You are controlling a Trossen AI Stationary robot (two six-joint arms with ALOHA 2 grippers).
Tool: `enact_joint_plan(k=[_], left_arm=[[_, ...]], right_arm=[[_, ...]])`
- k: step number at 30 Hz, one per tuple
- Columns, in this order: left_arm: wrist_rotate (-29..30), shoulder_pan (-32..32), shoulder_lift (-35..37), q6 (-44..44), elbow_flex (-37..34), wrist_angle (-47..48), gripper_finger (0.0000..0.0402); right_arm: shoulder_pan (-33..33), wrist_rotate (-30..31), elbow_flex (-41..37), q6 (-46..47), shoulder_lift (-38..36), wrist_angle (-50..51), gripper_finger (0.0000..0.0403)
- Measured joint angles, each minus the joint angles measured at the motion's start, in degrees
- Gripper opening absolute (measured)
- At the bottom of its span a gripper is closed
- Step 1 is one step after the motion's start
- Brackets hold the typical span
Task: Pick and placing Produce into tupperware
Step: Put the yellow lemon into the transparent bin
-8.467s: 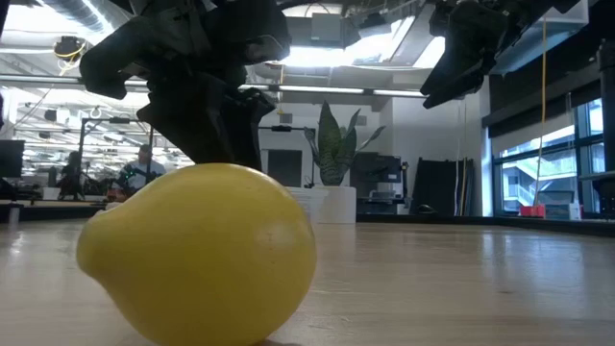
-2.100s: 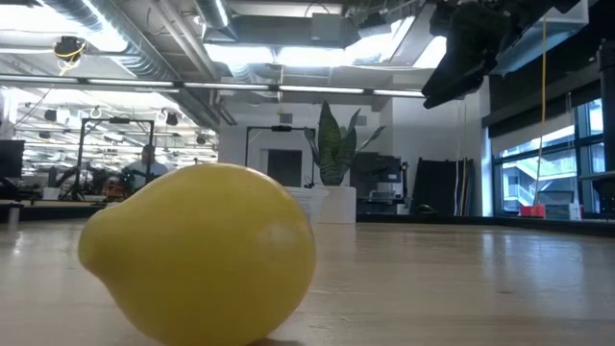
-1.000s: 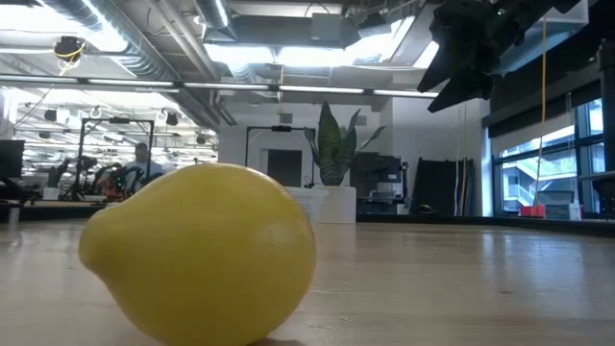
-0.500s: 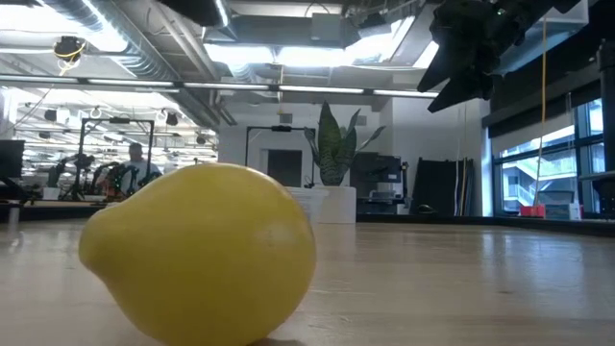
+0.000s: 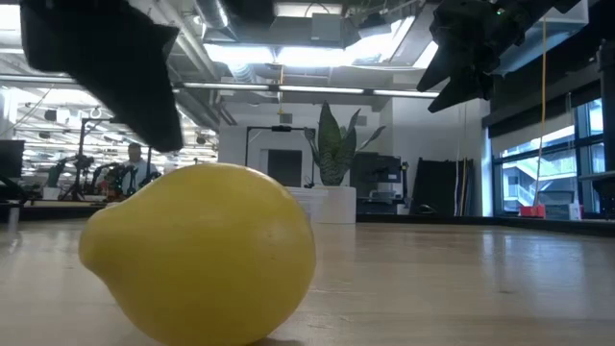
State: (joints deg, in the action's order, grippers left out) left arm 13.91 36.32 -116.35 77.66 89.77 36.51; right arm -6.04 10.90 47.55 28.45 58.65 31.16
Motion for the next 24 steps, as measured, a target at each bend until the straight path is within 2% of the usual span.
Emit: enact_joint_plan(k=[3, 12, 24], left_arm=[[0.2, 0.0, -1.8, -1.4, 3.8, 1.1, 0.0323], [-0.5, -0.8, -11.3, -3.0, 16.4, 11.9, 0.0323], [-2.9, -1.0, -13.7, 0.2, 18.0, 14.5, 0.0323]], right_arm=[[0.0, 0.0, 0.0, 0.0, 0.0, 0.0, 0.0293], [0.0, -0.3, 0.0, 0.0, 0.0, 0.0, 0.0293], [0.0, -0.5, 0.0, -0.2, 0.0, 0.2, 0.0293]])
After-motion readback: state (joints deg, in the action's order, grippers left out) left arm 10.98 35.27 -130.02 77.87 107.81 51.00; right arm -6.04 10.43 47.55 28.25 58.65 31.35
